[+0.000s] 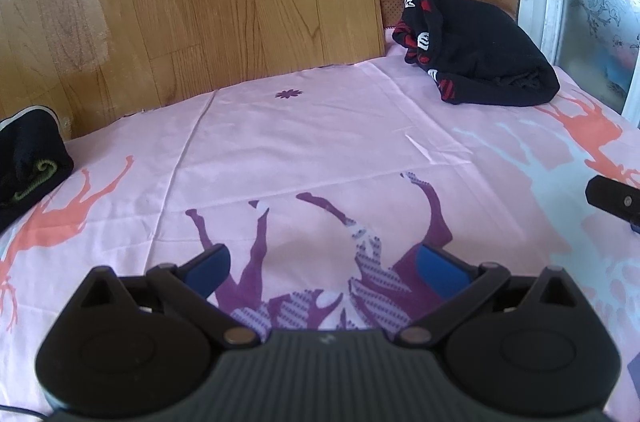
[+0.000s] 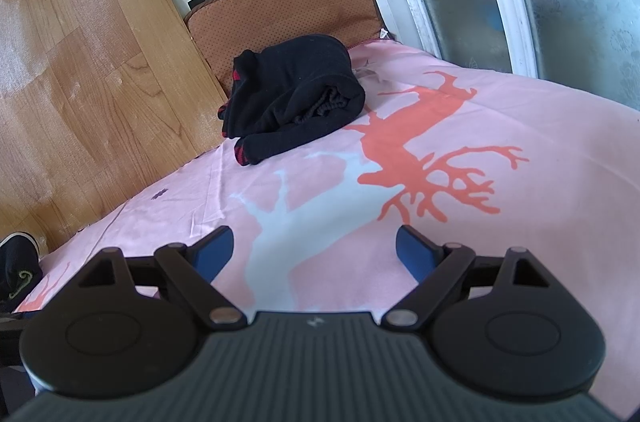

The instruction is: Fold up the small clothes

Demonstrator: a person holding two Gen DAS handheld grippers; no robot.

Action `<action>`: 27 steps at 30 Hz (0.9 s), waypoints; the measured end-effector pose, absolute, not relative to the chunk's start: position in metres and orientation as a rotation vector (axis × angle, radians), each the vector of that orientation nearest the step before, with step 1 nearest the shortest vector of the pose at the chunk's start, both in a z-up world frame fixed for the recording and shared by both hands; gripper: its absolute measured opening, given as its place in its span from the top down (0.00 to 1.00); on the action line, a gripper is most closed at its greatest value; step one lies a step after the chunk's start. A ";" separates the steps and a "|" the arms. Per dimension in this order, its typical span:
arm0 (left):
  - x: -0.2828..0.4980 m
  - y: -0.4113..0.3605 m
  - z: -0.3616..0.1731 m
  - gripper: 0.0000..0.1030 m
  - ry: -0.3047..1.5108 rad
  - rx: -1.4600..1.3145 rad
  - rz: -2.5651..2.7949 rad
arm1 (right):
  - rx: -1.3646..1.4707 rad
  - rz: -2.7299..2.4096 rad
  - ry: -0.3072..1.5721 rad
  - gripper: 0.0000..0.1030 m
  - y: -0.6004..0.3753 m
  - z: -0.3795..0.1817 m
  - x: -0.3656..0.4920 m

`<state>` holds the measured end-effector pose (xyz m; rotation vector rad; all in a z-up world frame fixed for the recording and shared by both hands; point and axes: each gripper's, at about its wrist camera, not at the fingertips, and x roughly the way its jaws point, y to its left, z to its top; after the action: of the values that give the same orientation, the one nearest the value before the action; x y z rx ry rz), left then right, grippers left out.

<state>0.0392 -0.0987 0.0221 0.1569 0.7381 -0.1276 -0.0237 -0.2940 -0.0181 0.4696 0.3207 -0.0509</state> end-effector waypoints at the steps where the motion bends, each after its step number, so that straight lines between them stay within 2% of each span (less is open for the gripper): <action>1: 0.039 -0.099 0.022 0.00 0.742 0.158 -0.129 | 0.470 -0.051 0.321 0.12 -0.294 -0.018 -0.024; 27: 0.041 -0.099 0.020 0.00 0.755 0.165 -0.107 | 0.478 -0.055 0.313 0.12 -0.295 -0.018 -0.026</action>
<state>0.0415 -0.0988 0.0200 0.1654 0.7555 -0.1071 -0.0259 -0.2946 -0.0178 0.4778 0.3132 -0.0545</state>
